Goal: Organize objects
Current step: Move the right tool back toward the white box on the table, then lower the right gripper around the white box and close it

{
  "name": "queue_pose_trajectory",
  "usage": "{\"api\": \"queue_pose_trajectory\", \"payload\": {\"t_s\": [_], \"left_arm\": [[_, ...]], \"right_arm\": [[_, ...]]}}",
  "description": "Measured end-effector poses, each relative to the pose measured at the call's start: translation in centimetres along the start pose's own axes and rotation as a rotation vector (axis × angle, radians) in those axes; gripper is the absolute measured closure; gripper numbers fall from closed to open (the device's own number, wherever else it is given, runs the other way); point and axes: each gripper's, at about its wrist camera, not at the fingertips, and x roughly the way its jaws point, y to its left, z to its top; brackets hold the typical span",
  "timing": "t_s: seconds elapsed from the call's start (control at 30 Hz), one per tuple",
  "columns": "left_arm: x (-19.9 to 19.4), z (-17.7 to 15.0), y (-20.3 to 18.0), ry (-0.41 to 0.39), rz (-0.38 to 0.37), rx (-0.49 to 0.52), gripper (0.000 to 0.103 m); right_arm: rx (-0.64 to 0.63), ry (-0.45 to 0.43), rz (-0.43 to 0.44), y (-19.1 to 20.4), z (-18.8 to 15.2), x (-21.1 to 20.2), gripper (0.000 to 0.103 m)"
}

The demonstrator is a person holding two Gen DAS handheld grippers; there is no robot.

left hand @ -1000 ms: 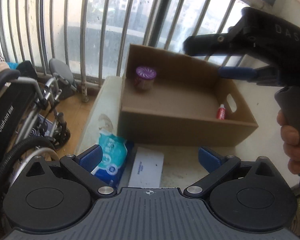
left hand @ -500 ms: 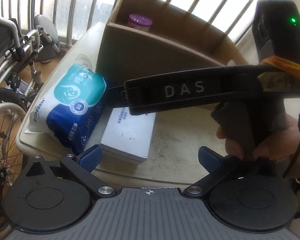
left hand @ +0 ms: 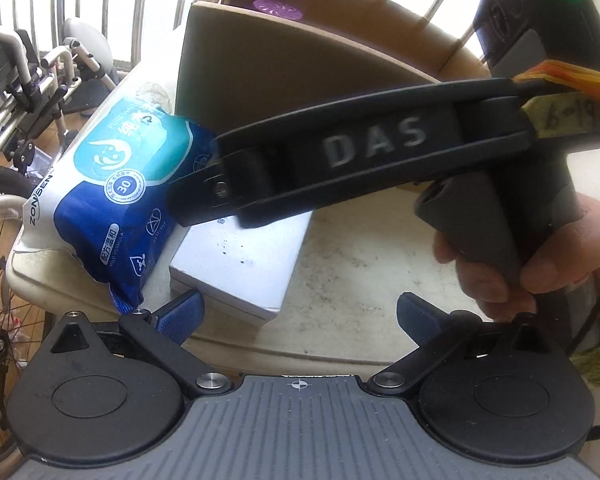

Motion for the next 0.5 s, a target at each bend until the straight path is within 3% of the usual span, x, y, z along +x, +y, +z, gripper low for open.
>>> {"api": "queue_pose_trajectory", "payload": {"t_s": [0.2,0.33,0.5], "left_arm": [[0.0,-0.1,-0.9,0.005,0.033,0.022,0.0],[0.1,-0.1,-1.7,0.006,0.018,0.032,0.0],[1.1,0.1,-3.3,0.036,-0.008,0.119,0.0]], "right_arm": [[0.046,0.018,0.053,-1.1,-0.7,-1.0,0.0],[0.09,0.016,0.069,-2.0,-1.3,-1.9,0.0],[0.163,-0.008,0.056,-3.4,-2.5,-3.3,0.0]]}}
